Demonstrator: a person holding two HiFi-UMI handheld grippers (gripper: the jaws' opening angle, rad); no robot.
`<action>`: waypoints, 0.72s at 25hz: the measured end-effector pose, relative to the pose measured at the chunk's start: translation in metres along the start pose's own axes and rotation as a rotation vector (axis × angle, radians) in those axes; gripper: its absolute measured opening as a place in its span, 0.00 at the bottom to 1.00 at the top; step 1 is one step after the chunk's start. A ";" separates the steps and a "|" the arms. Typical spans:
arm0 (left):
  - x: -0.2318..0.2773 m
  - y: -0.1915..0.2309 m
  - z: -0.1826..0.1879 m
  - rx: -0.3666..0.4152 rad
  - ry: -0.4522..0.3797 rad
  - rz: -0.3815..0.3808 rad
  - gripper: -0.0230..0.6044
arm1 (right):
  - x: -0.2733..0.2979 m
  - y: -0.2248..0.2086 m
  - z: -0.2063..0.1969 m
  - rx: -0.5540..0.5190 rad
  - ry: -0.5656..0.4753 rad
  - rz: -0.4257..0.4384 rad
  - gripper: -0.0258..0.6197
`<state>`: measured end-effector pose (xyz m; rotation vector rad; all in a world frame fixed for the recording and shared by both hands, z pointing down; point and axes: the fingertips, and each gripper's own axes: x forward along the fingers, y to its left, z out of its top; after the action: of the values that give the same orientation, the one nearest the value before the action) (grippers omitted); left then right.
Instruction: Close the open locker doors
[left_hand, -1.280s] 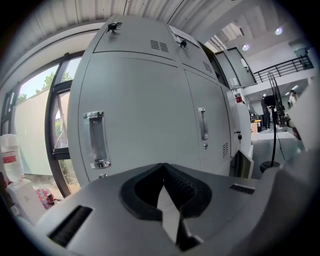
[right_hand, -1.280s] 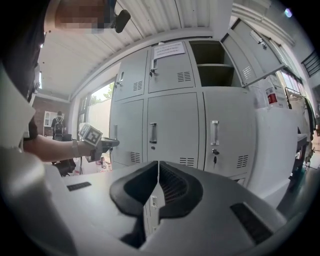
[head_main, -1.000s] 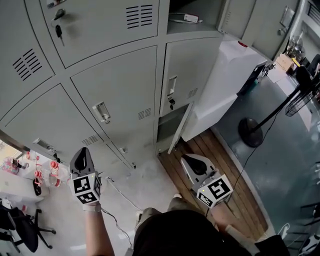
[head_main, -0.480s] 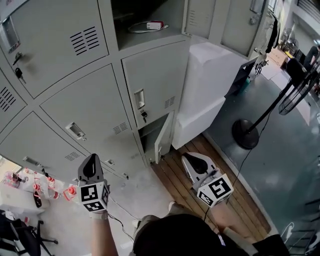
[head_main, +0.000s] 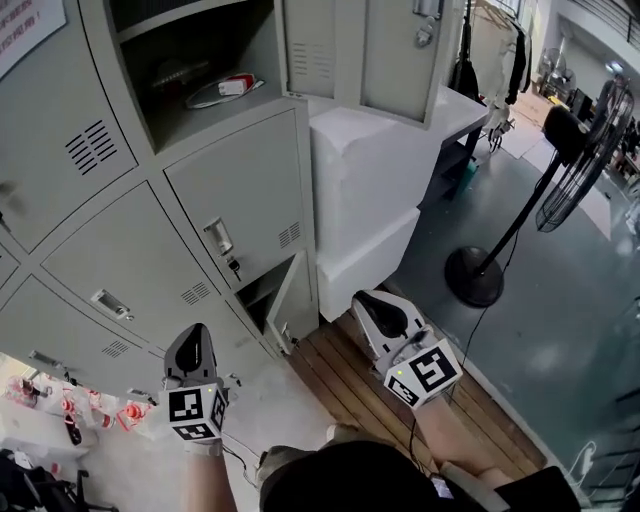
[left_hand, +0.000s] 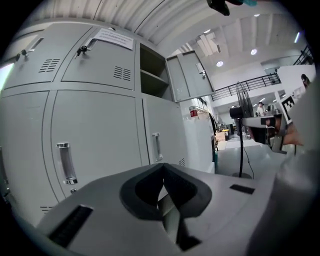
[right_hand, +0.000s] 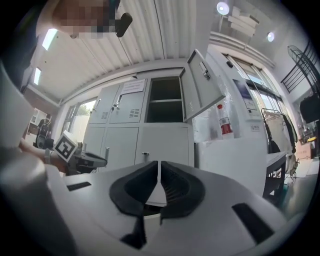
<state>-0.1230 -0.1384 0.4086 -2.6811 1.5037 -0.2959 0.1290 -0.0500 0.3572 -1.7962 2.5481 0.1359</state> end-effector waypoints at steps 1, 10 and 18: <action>0.004 -0.008 0.003 0.001 -0.006 -0.014 0.05 | 0.001 -0.006 0.004 -0.008 -0.009 -0.005 0.07; 0.039 -0.059 0.025 0.006 -0.037 -0.139 0.05 | 0.005 -0.051 0.047 -0.047 -0.087 -0.082 0.07; 0.082 -0.081 0.040 0.024 -0.068 -0.291 0.05 | 0.022 -0.083 0.086 -0.105 -0.145 -0.190 0.08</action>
<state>-0.0062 -0.1673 0.3919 -2.8556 1.0839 -0.2293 0.1964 -0.0909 0.2655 -1.9726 2.2993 0.3871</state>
